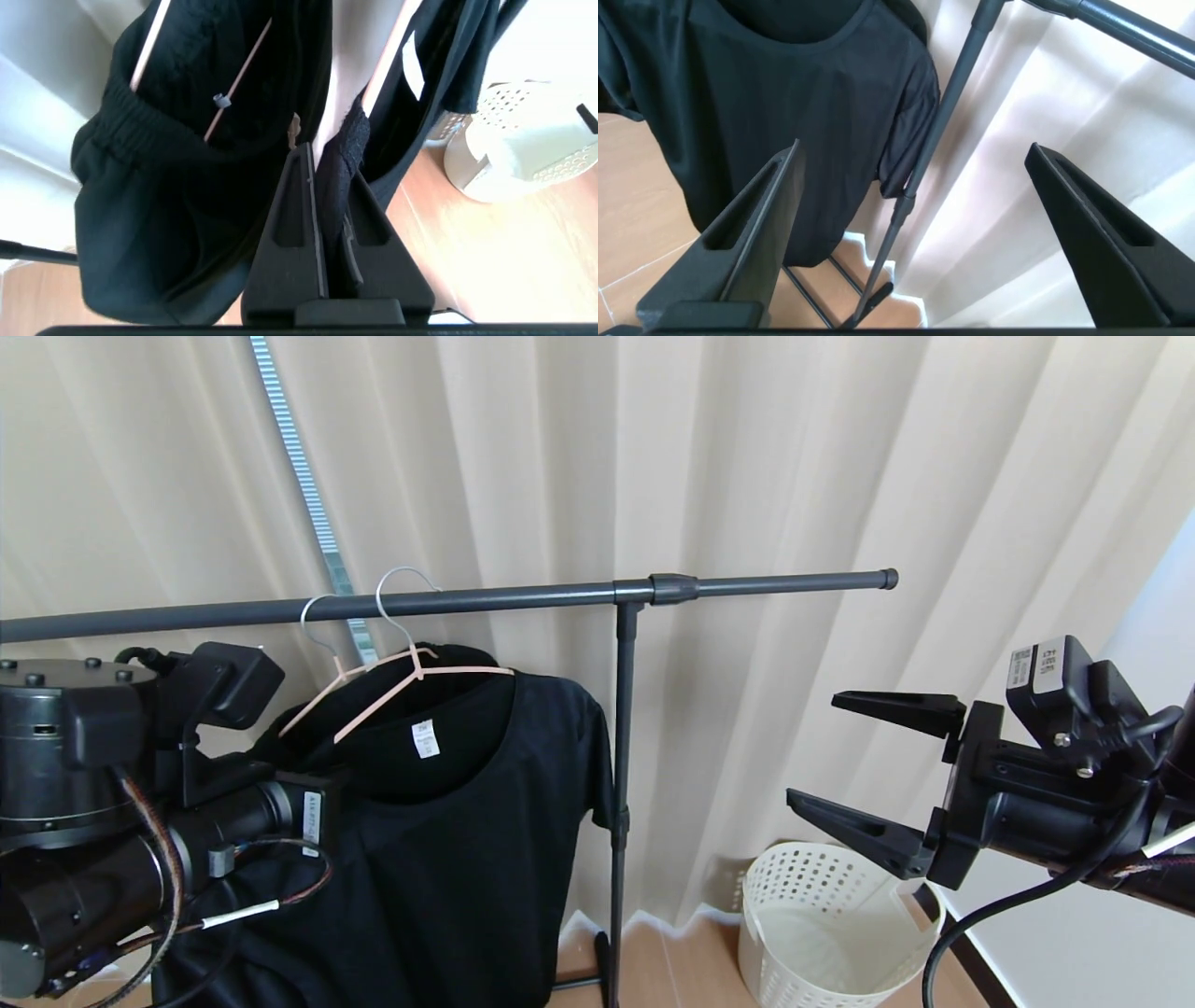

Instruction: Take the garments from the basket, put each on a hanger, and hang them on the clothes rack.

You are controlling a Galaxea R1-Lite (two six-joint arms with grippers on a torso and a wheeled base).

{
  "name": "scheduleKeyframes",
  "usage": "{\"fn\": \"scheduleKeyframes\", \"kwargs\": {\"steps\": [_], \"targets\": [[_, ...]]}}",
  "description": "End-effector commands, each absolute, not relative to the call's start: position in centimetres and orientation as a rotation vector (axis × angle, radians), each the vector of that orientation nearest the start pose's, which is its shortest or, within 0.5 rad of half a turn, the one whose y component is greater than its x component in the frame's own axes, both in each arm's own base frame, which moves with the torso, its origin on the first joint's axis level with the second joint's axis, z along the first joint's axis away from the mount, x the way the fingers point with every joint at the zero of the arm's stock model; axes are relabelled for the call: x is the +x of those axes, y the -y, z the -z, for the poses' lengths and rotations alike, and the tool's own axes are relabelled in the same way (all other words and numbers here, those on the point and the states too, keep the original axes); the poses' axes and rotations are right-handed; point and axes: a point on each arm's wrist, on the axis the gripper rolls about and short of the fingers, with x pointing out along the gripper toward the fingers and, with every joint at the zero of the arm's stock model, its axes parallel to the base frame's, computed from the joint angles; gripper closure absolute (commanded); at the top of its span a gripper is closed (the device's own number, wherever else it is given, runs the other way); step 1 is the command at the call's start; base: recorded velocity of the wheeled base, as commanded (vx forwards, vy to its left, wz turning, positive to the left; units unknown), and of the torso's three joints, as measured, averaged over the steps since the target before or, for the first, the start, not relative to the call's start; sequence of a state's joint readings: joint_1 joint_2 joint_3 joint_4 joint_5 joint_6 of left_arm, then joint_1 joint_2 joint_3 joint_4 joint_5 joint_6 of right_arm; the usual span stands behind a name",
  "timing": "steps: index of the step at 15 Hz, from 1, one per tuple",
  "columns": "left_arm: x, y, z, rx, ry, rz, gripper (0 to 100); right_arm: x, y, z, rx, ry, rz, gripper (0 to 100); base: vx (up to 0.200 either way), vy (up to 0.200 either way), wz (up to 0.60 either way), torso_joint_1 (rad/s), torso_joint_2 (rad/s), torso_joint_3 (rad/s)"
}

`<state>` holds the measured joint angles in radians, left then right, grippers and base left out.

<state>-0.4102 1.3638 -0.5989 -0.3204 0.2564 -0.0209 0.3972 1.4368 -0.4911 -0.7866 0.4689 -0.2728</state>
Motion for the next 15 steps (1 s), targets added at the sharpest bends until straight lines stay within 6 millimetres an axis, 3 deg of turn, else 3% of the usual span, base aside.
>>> {"fn": "scheduleKeyframes", "kwargs": {"steps": [1, 8, 15], "targets": [[20.5, 8.0, -17.9, 0.131, -0.448, 0.135, 100, 20.2, -9.6, -18.3, -0.249, -0.049, -0.882, 0, 0.0, 0.0, 0.0, 0.0, 0.0, 0.0], [24.0, 8.3, -18.8, 0.113, -0.43, 0.093, 100, 20.2, -9.6, -18.3, -0.249, -0.049, -0.88, 0, 0.0, 0.0, 0.0, 0.0, 0.0, 0.0], [26.0, 8.2, -18.2, 0.115, -0.453, 0.066, 100, 20.2, -9.6, -18.3, -0.249, -0.05, -0.881, 0, 0.0, 0.0, 0.0, 0.0, 0.0, 0.0]]}}
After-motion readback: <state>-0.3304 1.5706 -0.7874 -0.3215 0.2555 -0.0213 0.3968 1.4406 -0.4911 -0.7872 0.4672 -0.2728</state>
